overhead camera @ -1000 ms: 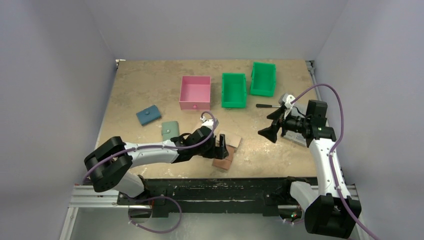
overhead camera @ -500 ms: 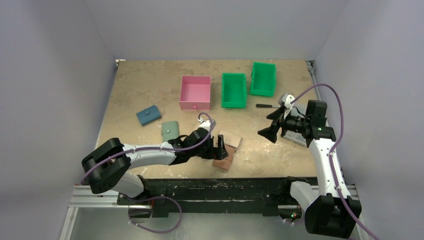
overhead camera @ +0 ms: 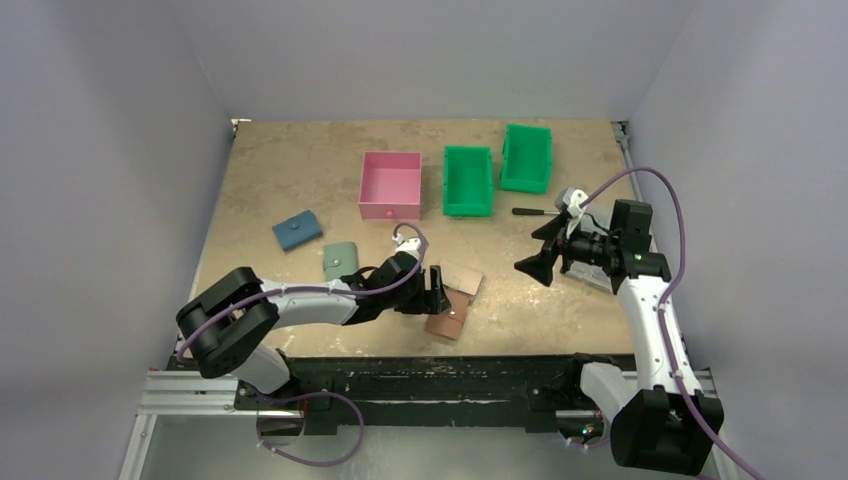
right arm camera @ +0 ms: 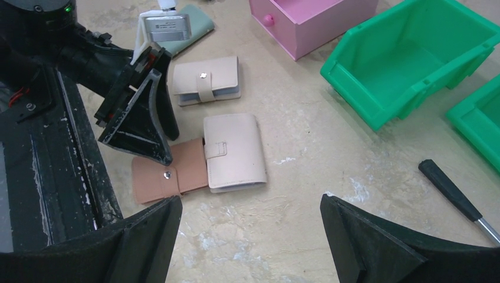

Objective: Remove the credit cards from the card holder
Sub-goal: Move the card holder to the center of the board.

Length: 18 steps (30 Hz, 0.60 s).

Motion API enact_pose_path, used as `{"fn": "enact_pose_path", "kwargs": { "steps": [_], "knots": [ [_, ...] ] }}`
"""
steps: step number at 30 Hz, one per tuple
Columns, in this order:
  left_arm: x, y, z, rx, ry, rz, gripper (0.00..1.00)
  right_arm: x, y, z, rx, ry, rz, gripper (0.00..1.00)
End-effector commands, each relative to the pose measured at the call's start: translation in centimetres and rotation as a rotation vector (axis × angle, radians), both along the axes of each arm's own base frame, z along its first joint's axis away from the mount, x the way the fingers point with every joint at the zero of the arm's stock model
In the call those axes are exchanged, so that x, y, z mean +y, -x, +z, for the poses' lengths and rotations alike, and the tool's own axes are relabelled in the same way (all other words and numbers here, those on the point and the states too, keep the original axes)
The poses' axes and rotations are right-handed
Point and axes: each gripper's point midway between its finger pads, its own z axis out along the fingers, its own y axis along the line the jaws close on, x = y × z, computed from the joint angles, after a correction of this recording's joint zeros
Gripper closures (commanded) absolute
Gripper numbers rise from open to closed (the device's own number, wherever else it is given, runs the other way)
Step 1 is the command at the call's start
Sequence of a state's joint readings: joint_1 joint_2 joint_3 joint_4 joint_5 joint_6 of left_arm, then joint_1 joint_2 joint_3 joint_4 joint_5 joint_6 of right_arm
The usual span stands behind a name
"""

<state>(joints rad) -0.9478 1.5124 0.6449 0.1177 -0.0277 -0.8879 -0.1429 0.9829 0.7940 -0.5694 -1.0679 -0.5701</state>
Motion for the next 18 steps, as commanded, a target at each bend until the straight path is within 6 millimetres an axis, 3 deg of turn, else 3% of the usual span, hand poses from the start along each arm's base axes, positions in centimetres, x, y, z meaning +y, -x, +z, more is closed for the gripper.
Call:
{"fn": "enact_pose_path", "kwargs": {
  "steps": [1,7,12,18],
  "knots": [
    [-1.6,-1.0,1.1,0.002,0.089,0.002,0.29,0.5,0.2,0.2,-0.016,-0.009,0.037,0.01],
    [-2.3,-0.6,0.4,0.033,0.116,-0.015,0.35,0.7,0.2,0.1,-0.013,-0.004,0.043,0.01],
    [-1.5,-0.9,-1.1,0.048,0.033,0.010,0.41,0.8,0.3,-0.1,-0.010,0.000,0.049,0.01],
    [-0.6,-1.1,-2.4,0.049,-0.044,0.028,0.58,0.9,0.3,-0.1,-0.010,0.002,0.051,0.01]
  ]
}}
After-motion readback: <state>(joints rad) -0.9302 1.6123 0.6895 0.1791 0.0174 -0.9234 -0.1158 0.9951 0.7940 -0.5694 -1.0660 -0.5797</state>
